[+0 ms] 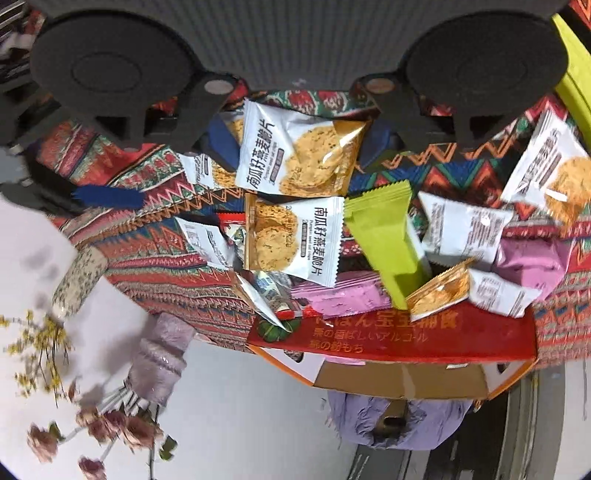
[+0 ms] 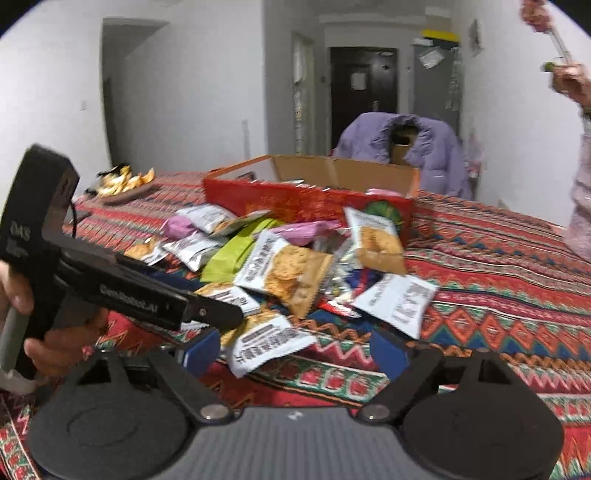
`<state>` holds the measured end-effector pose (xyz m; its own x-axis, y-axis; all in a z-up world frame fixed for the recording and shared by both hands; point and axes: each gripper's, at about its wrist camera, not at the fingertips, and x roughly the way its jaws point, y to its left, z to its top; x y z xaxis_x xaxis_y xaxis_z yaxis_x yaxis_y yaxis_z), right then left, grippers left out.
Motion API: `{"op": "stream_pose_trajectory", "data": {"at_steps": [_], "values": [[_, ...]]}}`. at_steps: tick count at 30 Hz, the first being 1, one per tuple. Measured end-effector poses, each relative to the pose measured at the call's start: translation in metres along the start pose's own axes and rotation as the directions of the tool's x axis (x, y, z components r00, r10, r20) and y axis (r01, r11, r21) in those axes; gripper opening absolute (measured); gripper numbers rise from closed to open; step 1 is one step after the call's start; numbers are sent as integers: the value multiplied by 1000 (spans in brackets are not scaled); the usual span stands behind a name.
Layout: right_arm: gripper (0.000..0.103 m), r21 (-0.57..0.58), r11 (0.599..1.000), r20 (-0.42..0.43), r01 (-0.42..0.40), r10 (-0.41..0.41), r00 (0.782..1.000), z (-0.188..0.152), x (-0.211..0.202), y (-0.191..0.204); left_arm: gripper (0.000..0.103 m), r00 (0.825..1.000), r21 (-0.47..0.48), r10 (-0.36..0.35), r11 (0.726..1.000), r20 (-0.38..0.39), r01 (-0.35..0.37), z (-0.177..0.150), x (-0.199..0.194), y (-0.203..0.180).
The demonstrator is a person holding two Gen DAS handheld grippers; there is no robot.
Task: Organize snacks
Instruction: 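Grasp a white cookie packet with the left gripper while the right gripper grasps another, then carry both cookie packets over the cardboard box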
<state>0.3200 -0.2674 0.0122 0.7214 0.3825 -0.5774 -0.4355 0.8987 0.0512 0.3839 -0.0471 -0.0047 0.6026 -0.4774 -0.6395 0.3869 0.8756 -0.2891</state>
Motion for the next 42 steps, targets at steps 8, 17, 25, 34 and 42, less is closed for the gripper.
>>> {"op": "stream_pose_trajectory", "data": {"at_steps": [8,17,25,34,42], "values": [[86,-125,991,-81,-56,46,996,4,43,24,62,995,-77,66,995,80,-59,0,-52,16],[66,-142,987,-101,-81,67,993,9,51,27,62,958,-119,232,970,167,-214,-20,-131,22],[64,-114,993,-44,20,-25,999,-19,-2,60,62,942,-121,283,957,182,-264,-50,-163,8],[64,-5,995,63,103,-103,993,-49,-81,81,62,941,-87,286,958,182,-274,-81,-181,-19],[64,-11,992,99,123,-121,988,-52,-104,83,62,935,-76,283,959,213,-273,-89,-195,-33]]}}
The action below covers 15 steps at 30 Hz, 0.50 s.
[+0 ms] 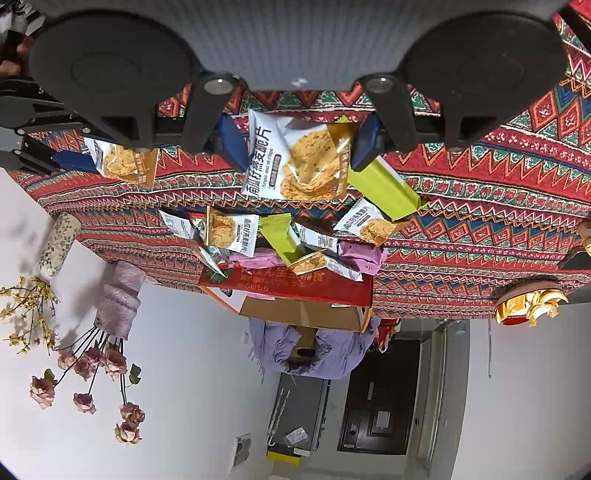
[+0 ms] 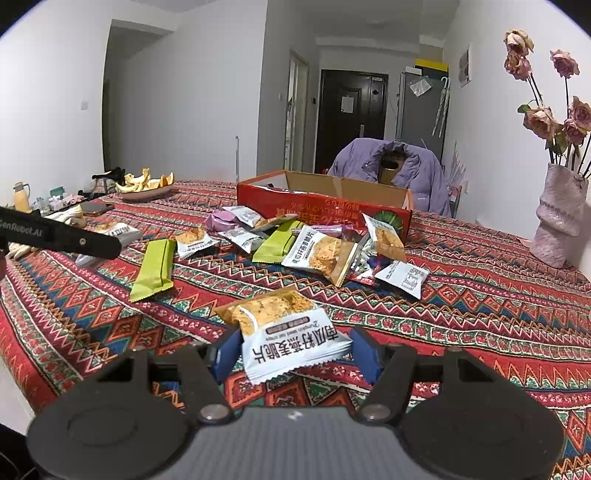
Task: Organize snacks
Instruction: 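Carry both cookie packets over the cardboard box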
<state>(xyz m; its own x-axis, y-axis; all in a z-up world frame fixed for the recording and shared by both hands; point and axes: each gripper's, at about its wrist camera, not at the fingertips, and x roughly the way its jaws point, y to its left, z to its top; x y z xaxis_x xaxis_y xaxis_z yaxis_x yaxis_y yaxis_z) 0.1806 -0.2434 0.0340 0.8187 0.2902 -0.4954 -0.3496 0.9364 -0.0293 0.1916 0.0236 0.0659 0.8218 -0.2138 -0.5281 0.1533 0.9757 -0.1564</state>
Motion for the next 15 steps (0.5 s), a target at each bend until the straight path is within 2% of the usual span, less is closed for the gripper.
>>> {"op": "stream_pose_trajectory", "data": {"at_steps": [4,7,11,13,15], "values": [[64,15,1000,15,-3,3,1000,3,-4,-3,62,1000,1,-3,1000,0,3,1,0,-1],[64,13,1000,21,-5,5,1000,14,-1,-9,62,1000,3,-31,1000,-3,31,15,7,2],[64,5,1000,29,-26,26,999,50,9,-26,62,998,37,-52,998,20,52,55,19,7],[64,-2,999,34,-47,47,998,73,16,-38,62,996,28,-84,996,1,84,81,32,14],[64,8,997,29,-82,82,996,101,26,-54,62,997,39,-72,997,-31,73,112,49,19]]}}
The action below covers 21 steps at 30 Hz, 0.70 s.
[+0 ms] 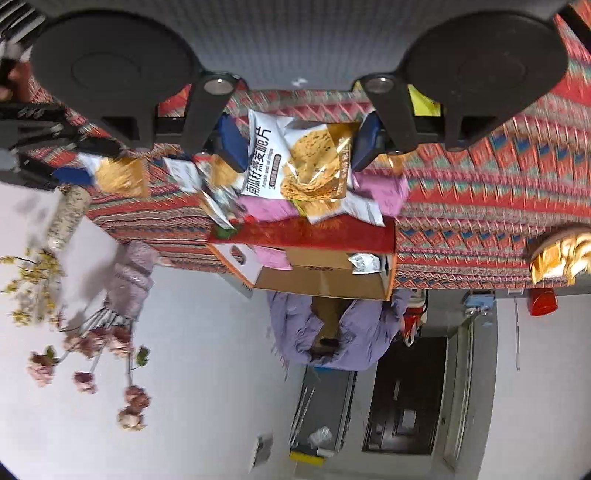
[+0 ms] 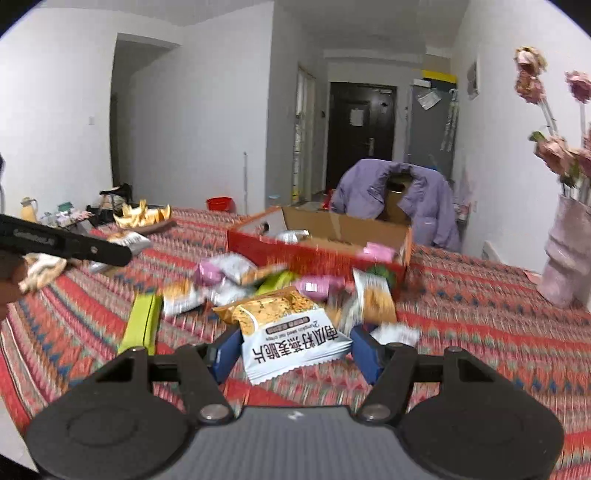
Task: Organize snacks
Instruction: 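Carry both cookie packets over the cardboard box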
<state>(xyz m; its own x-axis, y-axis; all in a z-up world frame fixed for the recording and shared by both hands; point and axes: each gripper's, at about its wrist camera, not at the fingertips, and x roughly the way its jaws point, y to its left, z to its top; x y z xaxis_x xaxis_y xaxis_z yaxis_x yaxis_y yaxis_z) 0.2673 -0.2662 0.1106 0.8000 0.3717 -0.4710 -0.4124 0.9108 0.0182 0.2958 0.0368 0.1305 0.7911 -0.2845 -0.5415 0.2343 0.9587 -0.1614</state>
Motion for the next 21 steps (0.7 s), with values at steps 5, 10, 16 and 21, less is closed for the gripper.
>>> {"op": "stream_pose_trajectory", "data": {"at_steps": [5,10,16,21], "values": [[64,-31,998,-6,-51,51,999,72,32,-36,62,999,68,35,997,36,-38,81,36,11],[64,-12,999,-50,-43,43,998,143,106,-74,63,996,99,85,991,42,-88,153,109,9],[64,70,998,-169,7,5,986,187,239,-112,63,985,65,169,984,-43,-166,203,233,19],[64,149,981,-269,121,-77,960,176,351,-133,63,976,-48,179,981,-124,-186,213,324,45]]}}
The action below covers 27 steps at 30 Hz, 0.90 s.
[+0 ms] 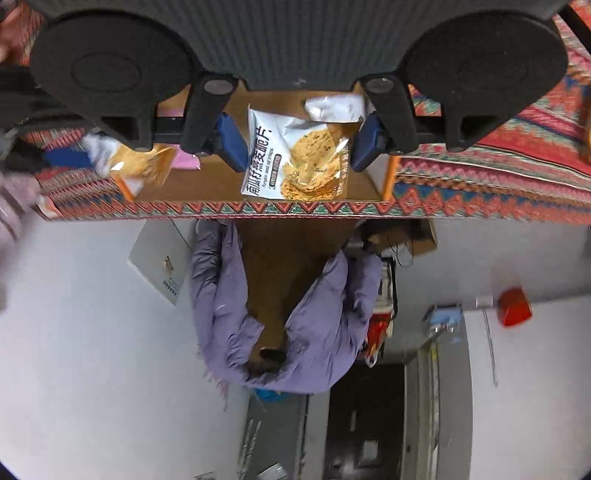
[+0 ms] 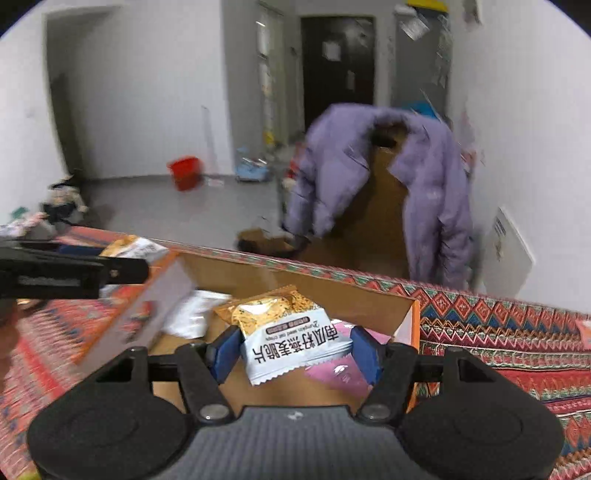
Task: Organize snacks
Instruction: 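Carry both cookie packets over the cardboard box, then open both grippers to drop the cookie packets into the box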
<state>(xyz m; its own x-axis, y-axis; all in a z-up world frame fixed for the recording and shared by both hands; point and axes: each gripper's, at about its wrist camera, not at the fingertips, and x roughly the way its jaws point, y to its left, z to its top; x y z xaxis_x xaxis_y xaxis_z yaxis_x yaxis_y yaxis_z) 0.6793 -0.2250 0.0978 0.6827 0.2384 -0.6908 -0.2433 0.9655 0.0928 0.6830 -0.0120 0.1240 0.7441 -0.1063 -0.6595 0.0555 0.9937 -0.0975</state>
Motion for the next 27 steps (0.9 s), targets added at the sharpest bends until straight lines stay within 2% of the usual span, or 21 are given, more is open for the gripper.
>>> {"op": "stream_pose_trajectory", "data": {"at_steps": [2,5,7,9,12,14,18,23,27], "values": [[64,62,998,-44,24,-22,999,-1,41,-3,63,1000,-58,5,998,-30,-7,2,34,6],[64,101,993,-74,65,-58,996,-1,81,-3,63,997,-106,16,994,-78,-24,1,73,11],[66,103,991,-81,90,-82,993,1,98,-1,68,994,-98,-8,995,-107,-2,-1,94,9],[67,65,995,-114,79,-71,991,0,110,7,75,989,-84,-47,996,-138,36,-4,108,6],[77,14,997,-125,72,-70,990,-2,114,15,80,987,-53,-65,997,-148,58,-9,114,1],[83,12,998,-124,62,-60,991,-2,108,14,82,989,-51,-74,996,-125,68,-10,109,3],[83,10,997,-87,74,-72,994,5,80,1,83,991,-71,-94,994,-96,88,-2,85,16],[84,24,996,-27,87,-86,996,6,35,-18,86,998,7,-58,998,-30,58,3,33,23],[86,33,996,4,87,-87,996,-5,-6,-26,89,1000,66,-22,998,9,22,-5,-20,25]]}}
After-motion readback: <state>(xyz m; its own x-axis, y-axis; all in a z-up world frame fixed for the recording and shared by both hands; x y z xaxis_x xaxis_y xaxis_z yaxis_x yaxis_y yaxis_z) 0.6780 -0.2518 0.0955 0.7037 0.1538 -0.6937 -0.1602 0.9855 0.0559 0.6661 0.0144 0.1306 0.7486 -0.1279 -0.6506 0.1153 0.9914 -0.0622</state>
